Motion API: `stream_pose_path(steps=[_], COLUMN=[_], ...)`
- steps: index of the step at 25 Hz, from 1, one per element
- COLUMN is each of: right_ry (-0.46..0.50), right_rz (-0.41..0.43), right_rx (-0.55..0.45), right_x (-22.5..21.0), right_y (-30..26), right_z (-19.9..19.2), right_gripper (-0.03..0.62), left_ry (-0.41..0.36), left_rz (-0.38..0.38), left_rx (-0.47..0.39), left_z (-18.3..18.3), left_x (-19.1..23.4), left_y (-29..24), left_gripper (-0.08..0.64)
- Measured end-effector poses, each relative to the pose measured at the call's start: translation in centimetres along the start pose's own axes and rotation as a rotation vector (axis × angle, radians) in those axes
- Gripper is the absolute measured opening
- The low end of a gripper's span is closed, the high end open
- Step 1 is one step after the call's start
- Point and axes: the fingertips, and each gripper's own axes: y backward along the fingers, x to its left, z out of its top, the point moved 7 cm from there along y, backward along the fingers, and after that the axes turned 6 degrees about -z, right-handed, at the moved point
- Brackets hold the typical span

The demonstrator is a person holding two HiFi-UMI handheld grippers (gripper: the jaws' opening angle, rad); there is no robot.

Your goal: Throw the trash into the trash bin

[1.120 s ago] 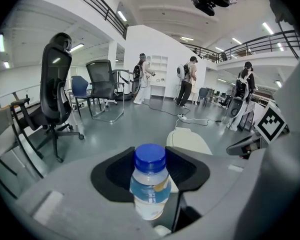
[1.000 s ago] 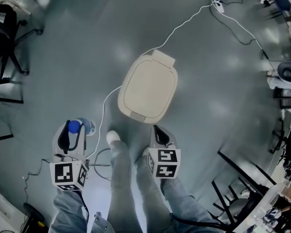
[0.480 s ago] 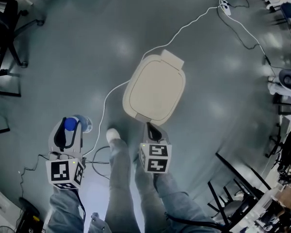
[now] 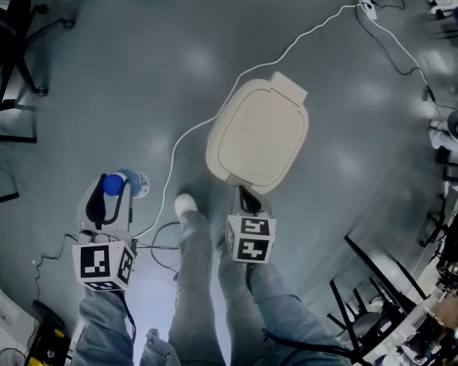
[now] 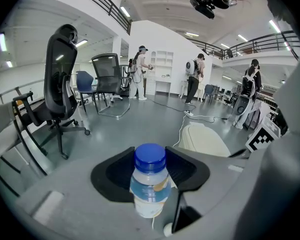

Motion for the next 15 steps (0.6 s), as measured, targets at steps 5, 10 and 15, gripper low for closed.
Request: stream_pose_path(steps=[5,10,15], right_ry=[-0.004,-0.009,-0.002], right_rz=[-0.005,-0.005,-0.011], right_rx=[0.008,0.013,0.011], right_x=[0.35,0.41,0.51], right_y=[-0.60,-0.79,-0.97], right_z=[-0.32,-0.51,-0.71], right_gripper=[0.003,0.003,0.003], left_ry=[0.005,0.009,0.005], left_rz=[-0.007,-0.016,-0.019], left_rx=[0.010,0.012,0.008], left_z=[-0.46,-0.46,-0.34], left_x=[0.40,0.32,0.39], left_y=[-0.32,-0.68,-0.93], left_gripper=[0.202,0.202,0.202])
